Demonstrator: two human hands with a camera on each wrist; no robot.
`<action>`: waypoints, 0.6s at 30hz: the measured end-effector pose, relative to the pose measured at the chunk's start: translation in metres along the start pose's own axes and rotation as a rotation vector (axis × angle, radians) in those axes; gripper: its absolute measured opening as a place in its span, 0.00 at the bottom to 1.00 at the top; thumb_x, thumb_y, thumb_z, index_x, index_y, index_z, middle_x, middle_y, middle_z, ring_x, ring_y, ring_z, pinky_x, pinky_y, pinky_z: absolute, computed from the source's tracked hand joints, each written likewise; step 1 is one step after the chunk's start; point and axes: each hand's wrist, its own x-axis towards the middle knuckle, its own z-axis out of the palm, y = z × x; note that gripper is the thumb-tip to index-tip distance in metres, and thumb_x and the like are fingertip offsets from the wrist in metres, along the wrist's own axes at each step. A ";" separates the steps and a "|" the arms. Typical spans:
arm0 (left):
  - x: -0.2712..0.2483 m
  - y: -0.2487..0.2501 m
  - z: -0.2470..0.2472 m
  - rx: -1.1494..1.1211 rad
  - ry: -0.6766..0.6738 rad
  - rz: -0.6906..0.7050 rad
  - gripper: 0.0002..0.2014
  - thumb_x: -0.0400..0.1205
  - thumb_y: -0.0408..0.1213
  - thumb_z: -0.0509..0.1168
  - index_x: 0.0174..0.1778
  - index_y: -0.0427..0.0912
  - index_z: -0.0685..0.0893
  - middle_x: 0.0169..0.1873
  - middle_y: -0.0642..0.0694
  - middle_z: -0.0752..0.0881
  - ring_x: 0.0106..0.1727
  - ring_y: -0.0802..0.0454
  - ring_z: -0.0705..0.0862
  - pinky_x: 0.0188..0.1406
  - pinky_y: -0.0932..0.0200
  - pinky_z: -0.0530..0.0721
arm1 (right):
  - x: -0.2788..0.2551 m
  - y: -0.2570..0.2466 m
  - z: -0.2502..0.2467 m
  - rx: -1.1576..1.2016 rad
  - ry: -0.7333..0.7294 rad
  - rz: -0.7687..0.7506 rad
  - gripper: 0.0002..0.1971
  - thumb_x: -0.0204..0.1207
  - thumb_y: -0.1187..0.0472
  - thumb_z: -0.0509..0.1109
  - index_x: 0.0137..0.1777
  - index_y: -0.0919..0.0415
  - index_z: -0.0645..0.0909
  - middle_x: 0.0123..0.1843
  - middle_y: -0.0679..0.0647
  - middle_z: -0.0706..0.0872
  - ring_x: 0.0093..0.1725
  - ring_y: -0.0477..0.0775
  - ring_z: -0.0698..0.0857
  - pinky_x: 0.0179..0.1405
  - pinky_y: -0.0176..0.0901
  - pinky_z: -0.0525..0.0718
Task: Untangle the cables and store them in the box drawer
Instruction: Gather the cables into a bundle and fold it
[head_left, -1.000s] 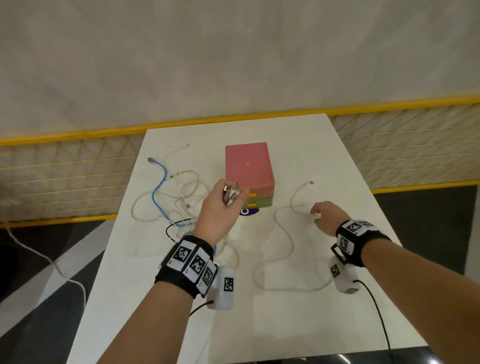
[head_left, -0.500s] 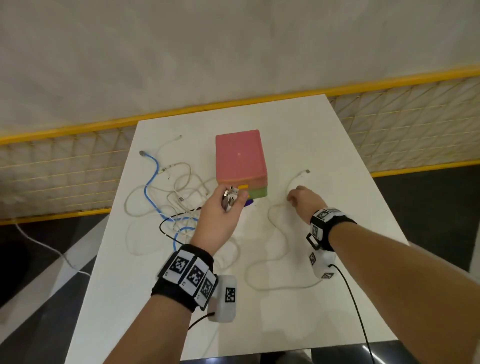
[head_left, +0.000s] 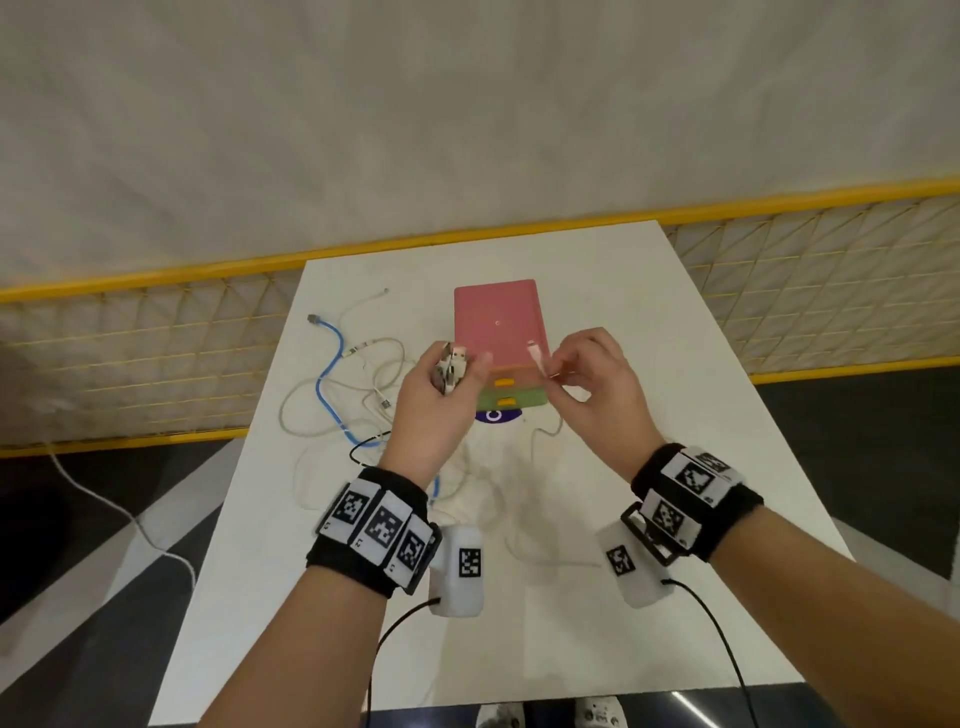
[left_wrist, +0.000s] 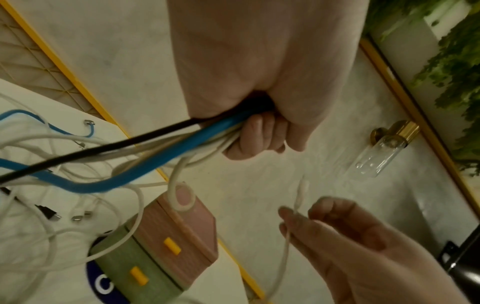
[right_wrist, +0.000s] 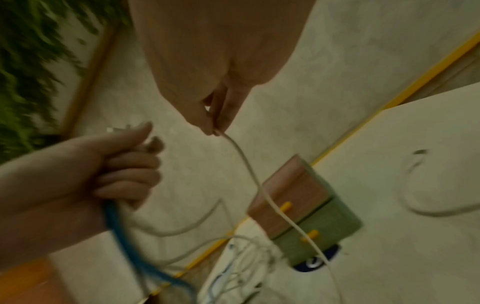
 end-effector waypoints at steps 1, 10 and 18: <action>-0.004 0.007 0.001 -0.006 -0.027 0.004 0.03 0.82 0.47 0.68 0.45 0.54 0.82 0.21 0.66 0.79 0.23 0.67 0.75 0.28 0.67 0.73 | -0.002 -0.013 0.006 0.057 -0.020 0.004 0.07 0.71 0.77 0.71 0.43 0.69 0.77 0.48 0.59 0.76 0.45 0.54 0.84 0.51 0.38 0.87; -0.023 0.016 -0.018 -0.113 -0.010 0.053 0.08 0.83 0.45 0.68 0.43 0.45 0.83 0.17 0.61 0.79 0.19 0.65 0.74 0.22 0.70 0.72 | -0.031 -0.054 0.038 0.268 -0.341 0.108 0.11 0.80 0.72 0.62 0.54 0.55 0.68 0.44 0.57 0.74 0.31 0.56 0.82 0.36 0.53 0.85; -0.026 0.012 -0.041 -0.202 0.080 0.073 0.13 0.85 0.45 0.65 0.44 0.37 0.81 0.22 0.60 0.80 0.20 0.66 0.74 0.25 0.71 0.70 | -0.014 -0.027 0.023 -0.440 -0.813 0.199 0.26 0.80 0.68 0.62 0.78 0.59 0.64 0.72 0.52 0.73 0.71 0.55 0.74 0.69 0.41 0.73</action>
